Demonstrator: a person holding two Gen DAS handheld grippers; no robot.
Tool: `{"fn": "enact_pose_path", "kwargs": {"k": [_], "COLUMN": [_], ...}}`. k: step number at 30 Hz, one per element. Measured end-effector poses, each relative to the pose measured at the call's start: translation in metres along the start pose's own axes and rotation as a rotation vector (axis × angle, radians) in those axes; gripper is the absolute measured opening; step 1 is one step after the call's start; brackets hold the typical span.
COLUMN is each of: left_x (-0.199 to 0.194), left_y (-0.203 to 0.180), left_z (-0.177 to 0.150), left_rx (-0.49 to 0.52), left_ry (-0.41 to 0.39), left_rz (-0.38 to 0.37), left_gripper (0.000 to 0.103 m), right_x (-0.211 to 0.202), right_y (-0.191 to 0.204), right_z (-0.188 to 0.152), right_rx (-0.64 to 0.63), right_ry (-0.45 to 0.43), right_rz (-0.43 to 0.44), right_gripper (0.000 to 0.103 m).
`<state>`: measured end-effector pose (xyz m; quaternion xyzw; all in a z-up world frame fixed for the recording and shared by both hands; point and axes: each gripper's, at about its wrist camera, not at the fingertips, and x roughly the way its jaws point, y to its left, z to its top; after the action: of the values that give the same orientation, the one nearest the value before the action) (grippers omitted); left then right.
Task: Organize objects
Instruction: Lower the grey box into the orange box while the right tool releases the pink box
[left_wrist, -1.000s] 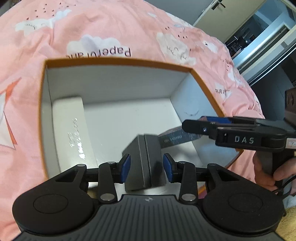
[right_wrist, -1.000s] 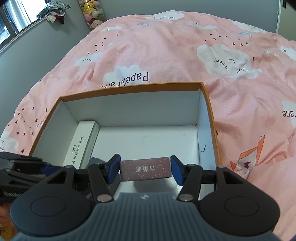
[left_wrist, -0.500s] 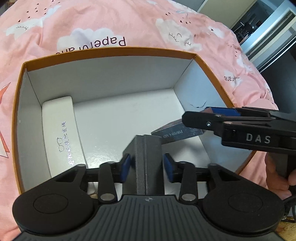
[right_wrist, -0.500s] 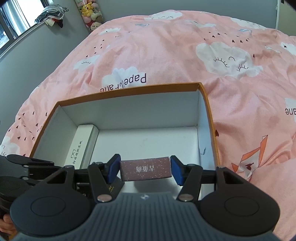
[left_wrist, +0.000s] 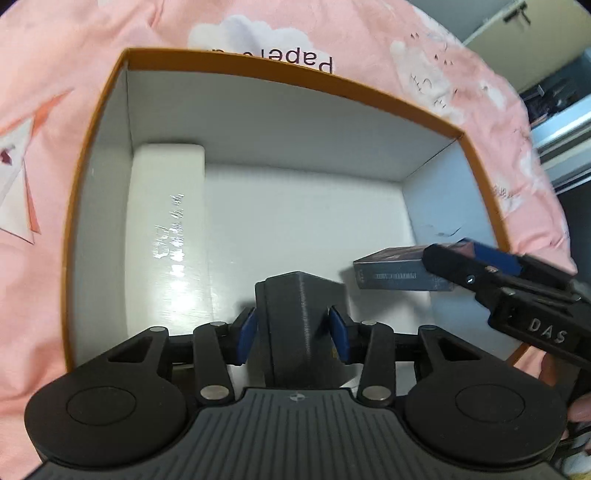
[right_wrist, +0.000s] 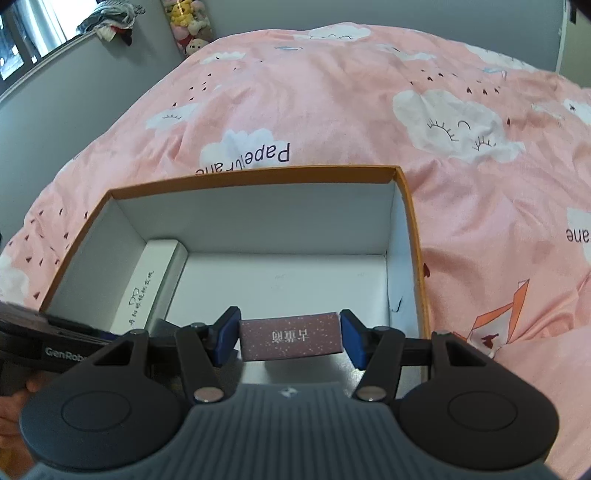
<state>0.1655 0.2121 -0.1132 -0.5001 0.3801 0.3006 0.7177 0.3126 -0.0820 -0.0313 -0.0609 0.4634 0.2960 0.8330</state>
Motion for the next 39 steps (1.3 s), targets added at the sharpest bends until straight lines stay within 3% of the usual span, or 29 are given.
{"fn": "enact_pose_path", "kwargs": {"k": [2,6,8,12,20,33,39], "left_x": [-0.001,-0.004,-0.004,-0.01,-0.006,0.025,0.039], "left_y": [-0.002,-0.02,-0.026,-0.034,-0.043,-0.044,-0.046], "left_z": [0.001,0.001,0.0,0.003,0.017,0.029,0.03], "left_rx": [0.02,0.155,0.218,0.289,0.364,0.409,0.455], "left_ry": [0.021,0.014,0.012,-0.029,-0.061,0.023,0.103], "left_rz": [0.013,0.184,0.224,0.202,0.185,0.214,0.239], "left_gripper": [0.048,0.045,0.044,0.044,0.043,0.031,0.024], "right_x": [0.0,0.006,0.009,0.008,0.008,0.003,0.021], "right_y": [0.003,0.01,0.016,0.018,0.018,0.017,0.022], "right_z": [-0.001,-0.002,-0.005,-0.008,-0.012,0.002,0.008], "right_rx": [-0.003,0.008,-0.013,-0.017,-0.001,-0.021,-0.125], "right_ry": [0.001,0.01,0.005,0.026,0.173,0.227,0.249], "right_rz": [0.012,0.034,0.006,0.029,0.116,0.146,0.083], "right_gripper": [0.06,0.06,0.06,0.06,0.061,0.06,0.038]}}
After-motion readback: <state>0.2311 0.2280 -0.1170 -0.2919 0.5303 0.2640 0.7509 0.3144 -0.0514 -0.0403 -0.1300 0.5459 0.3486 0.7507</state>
